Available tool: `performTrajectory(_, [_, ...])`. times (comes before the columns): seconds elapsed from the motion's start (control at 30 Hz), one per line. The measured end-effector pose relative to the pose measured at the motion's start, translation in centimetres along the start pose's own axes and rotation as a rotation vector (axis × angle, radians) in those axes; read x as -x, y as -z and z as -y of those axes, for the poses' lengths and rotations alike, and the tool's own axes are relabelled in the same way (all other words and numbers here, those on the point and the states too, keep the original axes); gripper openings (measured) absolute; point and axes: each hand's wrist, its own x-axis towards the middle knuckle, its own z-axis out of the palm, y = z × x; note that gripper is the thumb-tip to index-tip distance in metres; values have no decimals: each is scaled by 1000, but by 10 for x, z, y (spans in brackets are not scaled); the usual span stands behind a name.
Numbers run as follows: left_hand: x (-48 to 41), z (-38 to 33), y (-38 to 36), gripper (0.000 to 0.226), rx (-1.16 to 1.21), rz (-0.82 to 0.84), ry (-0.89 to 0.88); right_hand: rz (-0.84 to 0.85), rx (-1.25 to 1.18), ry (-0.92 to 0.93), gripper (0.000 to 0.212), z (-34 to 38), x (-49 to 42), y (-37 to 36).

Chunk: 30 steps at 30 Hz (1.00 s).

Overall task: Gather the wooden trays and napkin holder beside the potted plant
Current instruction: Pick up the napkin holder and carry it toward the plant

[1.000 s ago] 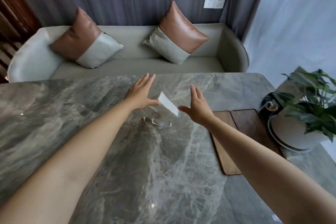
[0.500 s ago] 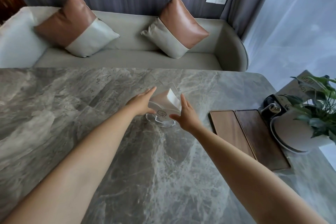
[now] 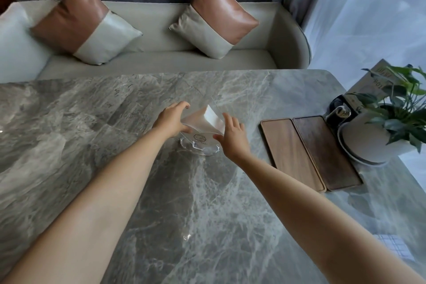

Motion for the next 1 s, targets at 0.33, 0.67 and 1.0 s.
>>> performTrajectory(0.33, [56,-35,-26,75,-11,57,16,47,-56,-33,66,-34,56,23])
performTrajectory(0.67, [95,-117,-52,76,50,52,-143,-79,-99,-81,67,-97,119,82])
performTrajectory(1.0, [109,-263,-107,75,22,140,-440,-308,-165,-210,65,-209,191,166])
